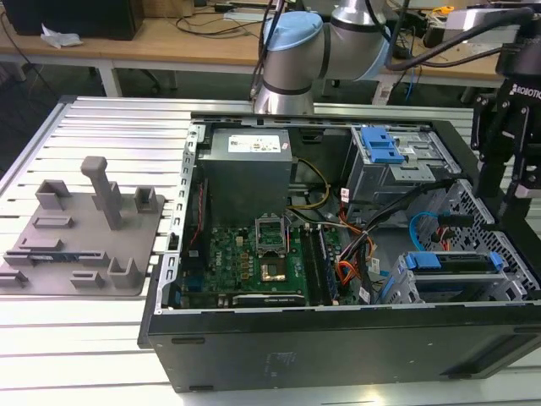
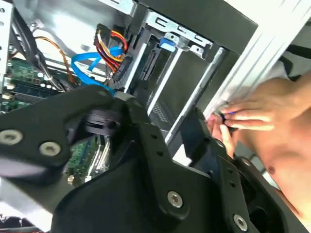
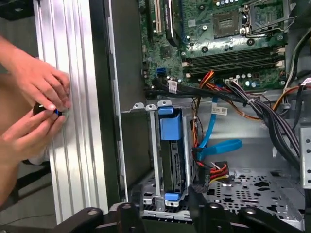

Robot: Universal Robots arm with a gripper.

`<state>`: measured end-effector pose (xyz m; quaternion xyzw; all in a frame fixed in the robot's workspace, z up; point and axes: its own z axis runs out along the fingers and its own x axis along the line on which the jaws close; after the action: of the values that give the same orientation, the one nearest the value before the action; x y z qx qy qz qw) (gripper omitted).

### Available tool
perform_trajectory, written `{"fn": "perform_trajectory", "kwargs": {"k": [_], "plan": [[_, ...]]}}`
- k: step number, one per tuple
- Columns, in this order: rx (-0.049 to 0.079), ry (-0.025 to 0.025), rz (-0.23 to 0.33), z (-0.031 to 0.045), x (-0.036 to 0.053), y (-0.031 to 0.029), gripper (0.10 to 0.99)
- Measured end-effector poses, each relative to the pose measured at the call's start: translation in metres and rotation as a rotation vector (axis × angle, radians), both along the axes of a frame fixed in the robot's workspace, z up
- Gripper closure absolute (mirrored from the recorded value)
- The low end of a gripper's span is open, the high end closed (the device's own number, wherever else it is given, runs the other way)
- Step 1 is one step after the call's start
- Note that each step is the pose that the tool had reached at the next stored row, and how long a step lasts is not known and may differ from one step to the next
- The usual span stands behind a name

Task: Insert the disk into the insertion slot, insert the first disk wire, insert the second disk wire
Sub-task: 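Insert the first disk wire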

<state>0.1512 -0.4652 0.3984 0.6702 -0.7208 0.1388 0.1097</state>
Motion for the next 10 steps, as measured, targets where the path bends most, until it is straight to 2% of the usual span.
{"fn": "perform_trajectory", "kwargs": {"k": [1, 2, 4, 6, 8, 10], "plan": [[-0.004, -0.0010, -0.001, -0.0016, 0.0001, 0.0032, 0.616], [-0.004, -0.0044, -0.004, -0.0027, 0.0001, 0.0041, 0.616], [-0.004, -0.0153, -0.019, -0.0039, 0.0000, 0.0052, 0.616], [-0.004, -0.0205, -0.035, -0.0058, -0.0005, 0.0057, 0.616], [-0.005, -0.0205, -0.036, -0.0103, -0.0019, 0.0078, 0.616], [-0.004, -0.0206, -0.036, -0.0151, -0.0023, 0.0125, 0.616]]}}
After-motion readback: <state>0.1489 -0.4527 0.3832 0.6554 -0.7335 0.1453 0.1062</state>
